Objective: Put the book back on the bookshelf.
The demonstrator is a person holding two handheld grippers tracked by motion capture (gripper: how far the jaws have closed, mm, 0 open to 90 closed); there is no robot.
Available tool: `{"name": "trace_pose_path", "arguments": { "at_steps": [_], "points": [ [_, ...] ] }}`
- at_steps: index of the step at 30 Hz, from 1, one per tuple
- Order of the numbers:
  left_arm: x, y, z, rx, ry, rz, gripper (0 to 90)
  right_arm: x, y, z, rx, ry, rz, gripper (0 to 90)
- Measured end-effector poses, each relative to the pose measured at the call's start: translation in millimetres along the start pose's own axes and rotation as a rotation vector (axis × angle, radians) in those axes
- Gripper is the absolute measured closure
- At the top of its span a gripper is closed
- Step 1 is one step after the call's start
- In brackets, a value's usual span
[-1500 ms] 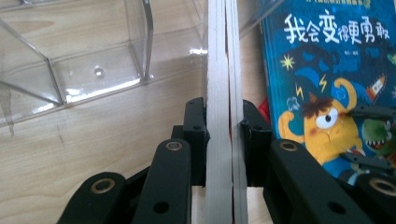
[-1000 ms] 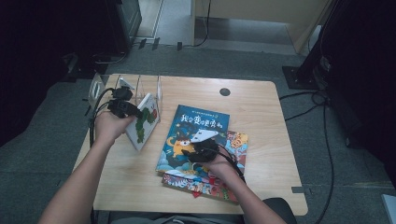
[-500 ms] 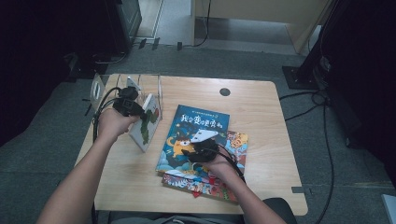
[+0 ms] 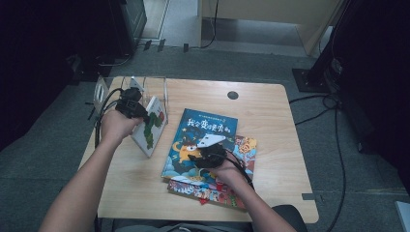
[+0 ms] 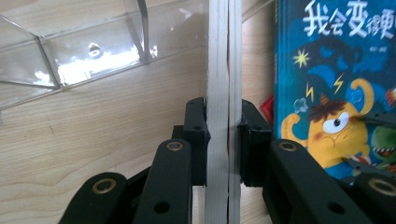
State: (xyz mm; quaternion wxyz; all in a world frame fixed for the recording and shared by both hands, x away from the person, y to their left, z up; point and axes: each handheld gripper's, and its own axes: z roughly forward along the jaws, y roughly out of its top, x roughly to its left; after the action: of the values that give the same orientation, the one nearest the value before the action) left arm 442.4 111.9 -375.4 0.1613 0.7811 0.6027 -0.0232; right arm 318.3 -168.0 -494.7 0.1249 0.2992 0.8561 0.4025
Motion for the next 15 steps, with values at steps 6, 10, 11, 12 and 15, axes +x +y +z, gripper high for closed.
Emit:
{"name": "trace_pose_path", "arguments": {
  "at_steps": [6, 10, 11, 12, 15],
  "points": [
    [-3.1, 10.1, -12.6, -0.038, 0.001, -0.045, 78.0, 0.1, 0.0, 0.1, -0.001, 0.000, 0.001, 46.1],
    [-0.4, 18.9, -14.2, -0.059, -0.008, -0.108, 78.0, -0.1, 0.0, 0.1, -0.002, 0.000, 0.001, 46.4],
    [0.9, 21.7, -13.9, -0.069, -0.006, -0.127, 78.1, -0.1, 0.0, 0.1, -0.002, -0.001, 0.000, 46.5],
    [1.2, 23.1, -13.4, -0.075, -0.007, -0.139, 78.0, -0.3, 0.1, 0.2, -0.003, -0.002, -0.001, 46.7],
    [1.3, 26.7, -12.4, -0.095, -0.002, -0.152, 78.0, -0.4, 0.1, 0.2, -0.003, -0.001, -0.001, 46.9]
  ]
}}
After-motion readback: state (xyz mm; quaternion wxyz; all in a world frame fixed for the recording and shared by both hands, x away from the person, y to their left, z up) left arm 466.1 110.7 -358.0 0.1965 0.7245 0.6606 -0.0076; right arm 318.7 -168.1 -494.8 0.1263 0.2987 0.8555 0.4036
